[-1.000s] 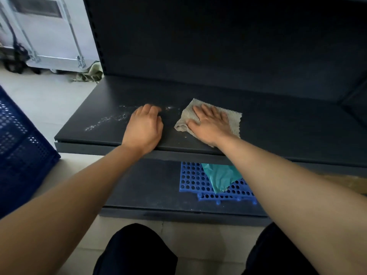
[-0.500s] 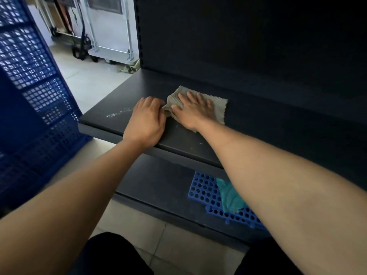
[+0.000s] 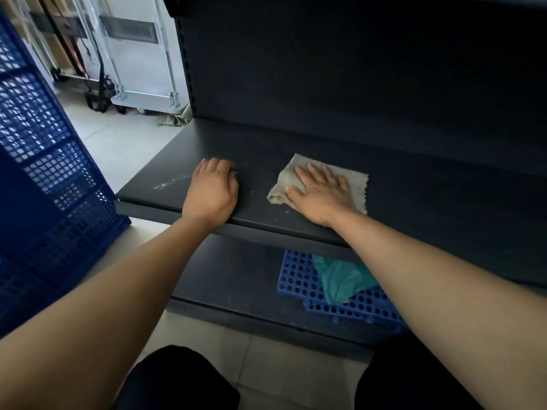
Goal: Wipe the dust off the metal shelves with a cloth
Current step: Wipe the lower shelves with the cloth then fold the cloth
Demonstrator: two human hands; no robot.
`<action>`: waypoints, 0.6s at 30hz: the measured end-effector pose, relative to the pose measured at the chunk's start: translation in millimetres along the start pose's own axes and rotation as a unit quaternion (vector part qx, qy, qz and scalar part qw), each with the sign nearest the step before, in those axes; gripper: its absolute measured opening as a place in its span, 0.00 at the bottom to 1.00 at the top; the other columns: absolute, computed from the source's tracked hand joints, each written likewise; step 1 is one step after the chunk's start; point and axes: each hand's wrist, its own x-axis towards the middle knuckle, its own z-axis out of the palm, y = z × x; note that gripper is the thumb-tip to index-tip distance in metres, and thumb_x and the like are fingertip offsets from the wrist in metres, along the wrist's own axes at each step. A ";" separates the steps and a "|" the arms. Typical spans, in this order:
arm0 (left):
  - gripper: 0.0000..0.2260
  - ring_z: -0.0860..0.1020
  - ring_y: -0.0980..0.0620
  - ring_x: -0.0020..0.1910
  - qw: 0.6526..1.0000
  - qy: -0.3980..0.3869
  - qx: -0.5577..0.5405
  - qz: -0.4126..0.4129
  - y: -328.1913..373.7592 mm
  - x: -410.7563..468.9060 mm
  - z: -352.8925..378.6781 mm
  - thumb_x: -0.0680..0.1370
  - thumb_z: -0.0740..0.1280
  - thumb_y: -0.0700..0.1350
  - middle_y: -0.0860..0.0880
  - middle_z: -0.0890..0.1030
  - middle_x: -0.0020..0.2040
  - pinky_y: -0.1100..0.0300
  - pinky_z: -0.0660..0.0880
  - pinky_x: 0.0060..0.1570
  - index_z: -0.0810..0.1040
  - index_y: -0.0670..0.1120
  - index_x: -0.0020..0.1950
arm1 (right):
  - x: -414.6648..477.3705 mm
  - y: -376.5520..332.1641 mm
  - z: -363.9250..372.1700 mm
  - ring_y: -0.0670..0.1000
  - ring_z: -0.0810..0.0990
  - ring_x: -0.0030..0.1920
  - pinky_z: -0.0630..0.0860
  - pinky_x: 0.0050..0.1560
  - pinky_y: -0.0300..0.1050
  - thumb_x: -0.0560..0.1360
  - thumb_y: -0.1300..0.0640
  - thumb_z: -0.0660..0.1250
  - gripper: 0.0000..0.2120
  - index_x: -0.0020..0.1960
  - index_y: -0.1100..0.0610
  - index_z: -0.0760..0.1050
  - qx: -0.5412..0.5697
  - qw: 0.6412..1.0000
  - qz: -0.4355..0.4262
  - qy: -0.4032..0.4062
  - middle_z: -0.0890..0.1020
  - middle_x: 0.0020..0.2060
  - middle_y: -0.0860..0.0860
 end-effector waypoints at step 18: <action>0.18 0.71 0.37 0.56 0.992 0.093 -0.055 -0.071 -46.7 6.1 -14.6 0.75 0.51 0.42 0.36 0.77 0.54 0.46 0.64 0.64 0.74 0.35 0.56 | 39.4 -126.6 12.6 0.53 0.43 0.78 0.40 0.75 0.55 0.79 0.35 0.44 0.30 0.78 0.45 0.47 0.011 0.996 -0.089 0.016 0.47 0.78 0.46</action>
